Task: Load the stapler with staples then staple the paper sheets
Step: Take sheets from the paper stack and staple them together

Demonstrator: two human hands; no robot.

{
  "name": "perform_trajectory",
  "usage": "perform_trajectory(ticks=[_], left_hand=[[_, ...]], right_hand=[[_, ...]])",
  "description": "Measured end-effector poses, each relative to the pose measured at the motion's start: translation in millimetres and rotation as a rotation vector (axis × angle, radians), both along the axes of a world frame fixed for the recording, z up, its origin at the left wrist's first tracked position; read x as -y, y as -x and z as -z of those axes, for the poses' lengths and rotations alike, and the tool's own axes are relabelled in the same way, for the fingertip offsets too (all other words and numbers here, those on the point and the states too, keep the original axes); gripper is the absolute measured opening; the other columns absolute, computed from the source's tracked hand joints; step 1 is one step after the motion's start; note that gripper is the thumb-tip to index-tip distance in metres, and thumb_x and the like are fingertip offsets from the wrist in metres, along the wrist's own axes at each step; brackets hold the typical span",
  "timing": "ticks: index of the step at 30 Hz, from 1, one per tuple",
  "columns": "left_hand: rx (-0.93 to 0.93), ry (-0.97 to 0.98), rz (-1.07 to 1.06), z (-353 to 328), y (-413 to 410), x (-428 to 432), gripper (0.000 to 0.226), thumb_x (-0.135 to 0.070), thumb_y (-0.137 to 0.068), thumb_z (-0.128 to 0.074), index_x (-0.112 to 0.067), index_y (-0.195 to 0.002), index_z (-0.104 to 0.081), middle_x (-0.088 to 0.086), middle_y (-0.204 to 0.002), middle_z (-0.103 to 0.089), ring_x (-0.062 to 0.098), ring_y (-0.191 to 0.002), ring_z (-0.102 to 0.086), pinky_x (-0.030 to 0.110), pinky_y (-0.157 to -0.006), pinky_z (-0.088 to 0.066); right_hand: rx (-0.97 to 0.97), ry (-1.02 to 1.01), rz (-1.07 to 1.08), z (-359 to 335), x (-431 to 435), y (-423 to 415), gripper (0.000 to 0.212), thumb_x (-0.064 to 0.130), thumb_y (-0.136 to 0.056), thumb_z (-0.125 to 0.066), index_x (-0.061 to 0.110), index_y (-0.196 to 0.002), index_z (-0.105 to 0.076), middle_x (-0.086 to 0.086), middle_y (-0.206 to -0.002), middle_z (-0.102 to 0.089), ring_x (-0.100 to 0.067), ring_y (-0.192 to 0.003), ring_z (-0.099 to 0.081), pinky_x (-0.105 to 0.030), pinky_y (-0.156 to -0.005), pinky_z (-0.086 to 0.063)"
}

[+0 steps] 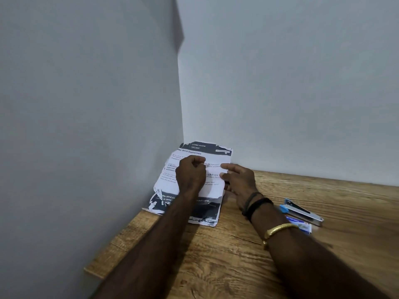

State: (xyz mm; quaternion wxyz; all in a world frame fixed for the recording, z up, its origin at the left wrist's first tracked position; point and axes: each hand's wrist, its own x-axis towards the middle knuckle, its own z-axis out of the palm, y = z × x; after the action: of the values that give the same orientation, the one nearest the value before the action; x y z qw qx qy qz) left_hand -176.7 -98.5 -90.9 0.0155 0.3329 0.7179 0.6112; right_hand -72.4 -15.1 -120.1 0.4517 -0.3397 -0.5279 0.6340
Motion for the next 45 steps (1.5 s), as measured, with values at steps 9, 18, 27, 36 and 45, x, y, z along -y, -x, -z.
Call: perform_trajectory(ticks=[9,18,27,36,45], left_hand=[[-0.102,-0.079,0.042,-11.9,-26.4,2.0,0.024,-0.008,-0.089,-0.065,-0.013,-0.109,-0.078,0.003,-0.112,-0.077,0.017,-0.106,-0.069,0.036,-0.105,-0.050],[-0.101,-0.007,0.214,-19.4,-76.9,-23.4,0.020,-0.012,-0.087,-0.069,-0.017,-0.104,-0.078,0.000,-0.109,-0.078,0.016,-0.105,-0.070,0.031,-0.100,-0.051],[-0.095,0.071,0.293,-8.0,-117.5,-53.3,0.015,-0.022,-0.087,-0.073,-0.020,-0.101,-0.078,0.000,-0.112,-0.077,0.020,-0.109,-0.069,0.036,-0.101,-0.051],[0.116,0.075,0.313,0.7,-129.4,-69.4,0.028,-0.010,-0.084,-0.068,-0.020,-0.108,-0.077,0.005,-0.120,-0.074,0.027,-0.113,-0.067,0.041,-0.103,-0.052],[0.439,0.049,0.342,29.6,-121.1,-94.4,0.025,0.001,-0.084,-0.069,-0.009,-0.104,-0.078,0.016,-0.112,-0.076,0.032,-0.106,-0.071,0.044,-0.102,-0.055]], right_hand=[[-0.103,-0.013,0.009,-10.1,-3.7,-37.4,0.027,-0.008,-0.086,-0.068,0.010,-0.104,-0.076,-0.020,-0.113,-0.072,-0.026,-0.079,-0.072,-0.036,-0.070,-0.064],[-0.116,-0.039,0.117,-14.6,-23.6,-109.4,0.027,-0.010,-0.086,-0.067,0.015,-0.094,-0.076,-0.013,-0.102,-0.071,-0.021,-0.072,-0.071,-0.030,-0.060,-0.063],[-0.099,-0.025,0.218,-14.2,-41.7,-186.1,0.025,-0.011,-0.088,-0.065,0.010,-0.096,-0.074,-0.018,-0.101,-0.074,-0.024,-0.073,-0.074,-0.030,-0.058,-0.063],[-0.080,-0.012,0.246,-7.8,-55.3,-232.9,0.024,-0.005,-0.089,-0.067,0.012,-0.104,-0.075,-0.015,-0.107,-0.074,-0.023,-0.077,-0.071,-0.031,-0.063,-0.062],[0.128,-0.090,0.234,4.3,-68.5,-237.3,0.027,-0.006,-0.082,-0.076,0.002,-0.108,-0.072,-0.022,-0.120,-0.070,-0.033,-0.100,-0.070,-0.042,-0.092,-0.058]])
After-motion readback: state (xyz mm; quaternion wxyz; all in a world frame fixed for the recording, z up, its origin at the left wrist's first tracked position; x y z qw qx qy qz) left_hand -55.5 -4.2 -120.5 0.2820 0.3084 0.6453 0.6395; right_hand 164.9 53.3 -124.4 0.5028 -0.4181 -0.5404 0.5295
